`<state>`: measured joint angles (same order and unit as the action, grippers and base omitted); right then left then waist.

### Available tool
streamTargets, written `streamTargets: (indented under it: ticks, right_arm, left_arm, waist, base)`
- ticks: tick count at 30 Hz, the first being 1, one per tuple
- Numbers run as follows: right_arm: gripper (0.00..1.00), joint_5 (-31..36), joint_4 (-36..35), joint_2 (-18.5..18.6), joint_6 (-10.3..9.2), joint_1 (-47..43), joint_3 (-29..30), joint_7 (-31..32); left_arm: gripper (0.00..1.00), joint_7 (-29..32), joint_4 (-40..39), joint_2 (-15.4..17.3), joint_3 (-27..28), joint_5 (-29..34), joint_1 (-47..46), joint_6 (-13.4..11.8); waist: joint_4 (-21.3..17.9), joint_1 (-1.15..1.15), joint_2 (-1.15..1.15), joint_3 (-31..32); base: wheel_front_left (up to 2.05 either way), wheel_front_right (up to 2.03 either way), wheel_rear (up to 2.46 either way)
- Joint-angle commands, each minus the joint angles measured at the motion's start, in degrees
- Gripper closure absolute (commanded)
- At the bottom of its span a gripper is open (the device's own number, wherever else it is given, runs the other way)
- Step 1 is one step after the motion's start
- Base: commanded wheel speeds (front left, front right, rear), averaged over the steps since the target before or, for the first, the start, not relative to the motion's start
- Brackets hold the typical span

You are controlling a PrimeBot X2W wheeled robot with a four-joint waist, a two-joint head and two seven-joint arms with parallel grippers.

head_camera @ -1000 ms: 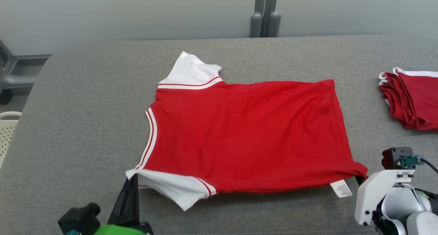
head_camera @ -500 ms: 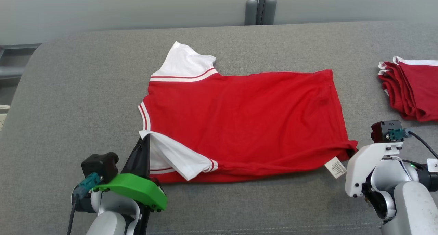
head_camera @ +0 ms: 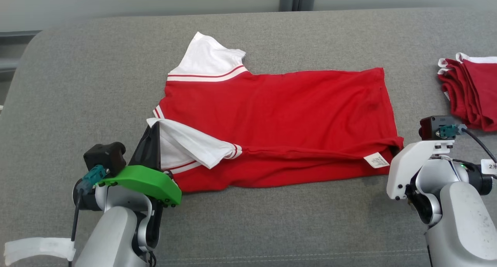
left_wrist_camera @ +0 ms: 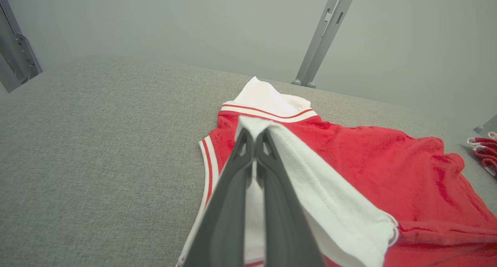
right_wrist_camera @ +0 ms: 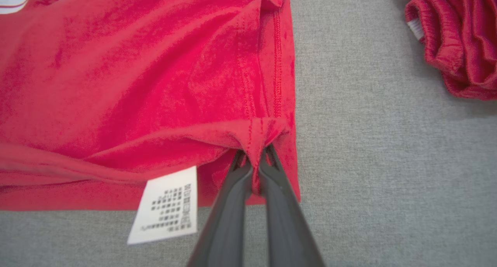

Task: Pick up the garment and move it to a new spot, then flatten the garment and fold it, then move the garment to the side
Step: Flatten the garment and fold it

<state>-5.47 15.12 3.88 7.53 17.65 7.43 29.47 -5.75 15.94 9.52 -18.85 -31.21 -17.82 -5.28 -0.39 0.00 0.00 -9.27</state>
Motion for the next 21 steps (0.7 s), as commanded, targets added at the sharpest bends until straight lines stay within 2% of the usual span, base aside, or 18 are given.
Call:
streamTargets:
  ticks: [1, 16, 17, 18, 19, 21]
  right_arm:
    - [1.0, 0.28, 0.52, -0.03, -0.1, 1.05, -0.17, -0.56]
    - [1.0, 1.76, 8.08, 0.83, -0.1, 6.74, -0.32, -3.14]
    - [0.71, 1.71, 8.39, 0.82, -0.1, 6.89, -0.29, -3.4]
    - [0.0, 1.68, 8.67, 0.76, -0.1, 7.03, -0.28, -3.49]
    - [0.0, 1.14, 9.07, 0.52, -0.1, 7.34, -0.08, -4.26]
    - [0.0, 1.07, 9.21, 0.4, -0.1, 7.45, -0.11, -4.74]
  left_arm:
    - [1.0, -0.45, 0.51, 0.03, 0.22, -0.07, -1.37, 0.23]
    - [1.0, -1.65, 8.54, -1.5, -1.79, 1.01, -8.22, 1.46]
    - [1.0, -1.52, 9.18, -1.62, -1.84, 0.94, -8.52, 1.36]
    - [0.63, -1.5, 9.72, -1.68, -1.95, 0.98, -8.86, 1.14]
    - [0.0, -2.12, 10.42, -1.77, -1.88, 1.23, -9.45, 0.66]
    - [0.0, -2.58, 10.82, -1.89, -1.72, 1.14, -9.56, 0.58]
  waist:
    - [0.02, 0.0, 0.0, -0.51]
    - [0.94, 0.0, 0.0, -2.53]
    - [0.91, 0.0, 0.0, -2.53]
    - [0.87, 0.0, 0.0, -2.52]
    - [0.81, 0.0, 0.0, -2.49]
    - [0.78, 0.0, 0.0, -2.44]
  base:
    - [0.0, 0.0, 0.0]
    - [0.0, 0.0, 0.0]
    - [0.0, 0.0, 0.0]
    - [0.0, 0.0, 0.0]
    - [0.0, 0.0, 0.0]
    - [0.0, 0.0, 0.0]
